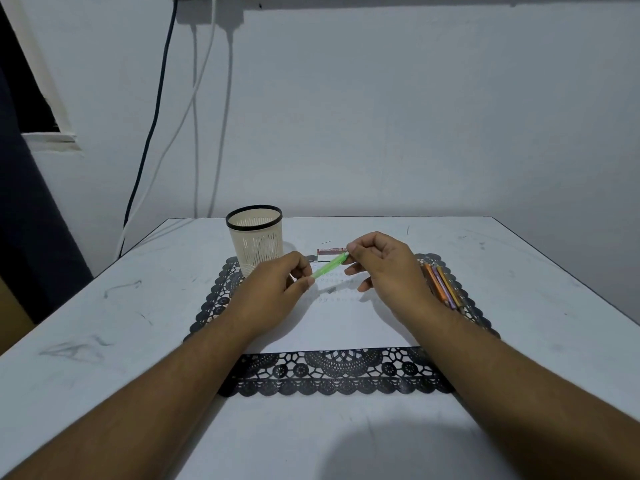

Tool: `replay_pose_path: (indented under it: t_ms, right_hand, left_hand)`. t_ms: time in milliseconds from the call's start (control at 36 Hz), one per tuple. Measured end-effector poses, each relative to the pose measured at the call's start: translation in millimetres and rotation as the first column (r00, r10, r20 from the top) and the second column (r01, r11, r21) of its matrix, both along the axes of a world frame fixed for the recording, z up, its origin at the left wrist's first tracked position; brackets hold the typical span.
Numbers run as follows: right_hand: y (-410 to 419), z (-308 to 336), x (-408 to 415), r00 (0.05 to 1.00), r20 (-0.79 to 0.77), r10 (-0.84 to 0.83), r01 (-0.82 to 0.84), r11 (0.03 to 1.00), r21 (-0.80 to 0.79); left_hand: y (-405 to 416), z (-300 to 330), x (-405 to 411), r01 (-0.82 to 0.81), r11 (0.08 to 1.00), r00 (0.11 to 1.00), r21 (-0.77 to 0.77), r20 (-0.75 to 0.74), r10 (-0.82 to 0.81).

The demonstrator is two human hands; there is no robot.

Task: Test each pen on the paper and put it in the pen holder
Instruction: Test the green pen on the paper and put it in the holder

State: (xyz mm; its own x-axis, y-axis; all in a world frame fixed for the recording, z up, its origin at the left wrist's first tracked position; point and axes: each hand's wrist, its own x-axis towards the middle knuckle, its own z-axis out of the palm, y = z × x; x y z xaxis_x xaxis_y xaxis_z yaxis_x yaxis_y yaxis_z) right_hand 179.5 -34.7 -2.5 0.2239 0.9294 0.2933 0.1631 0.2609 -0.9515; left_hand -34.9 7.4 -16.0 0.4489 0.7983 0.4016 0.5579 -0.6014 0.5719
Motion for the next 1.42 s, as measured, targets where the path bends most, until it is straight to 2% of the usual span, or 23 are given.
replay_pose_path:
  t_ms: [500,833,1056,1194,1333,1417]
  right_hand:
    - [0,0,1,1.000,0.002,0.024,-0.024,1.000,0.008]
    - [-3,1,4,0.993,0.114,0.008,-0.008,1.000,0.003]
    - [-3,0,5,0.975,0.219,-0.032,0.014,0.997,0.081]
    - [-3,0,3,0.987,0.154,-0.037,0.023,0.995,0.095]
    - [4,-15,2,0.948,0.317,-0.029,0.033,0.999,-0.006]
    - [9,-26,-3,0.857,0.516,0.009,0.035,0.997,-0.075]
  left_hand:
    - [1,-1,0,0.003,1.000,1.000,-0.007,0.023,-0.003]
    - [0,-1,1,-0.010,1.000,1.000,0.026,-0.001,0.011]
    - [0,1,-1,-0.013,1.000,1.000,0.026,0.002,0.013]
    - [1,8,-4,-0.073,0.997,0.995,0.003,0.066,0.072]
    - [-3,11,-4,-0.100,0.995,0.991,-0.024,0.092,0.102]
    - [-4,11,-4,-0.112,0.993,0.990,-0.029,0.076,0.114]
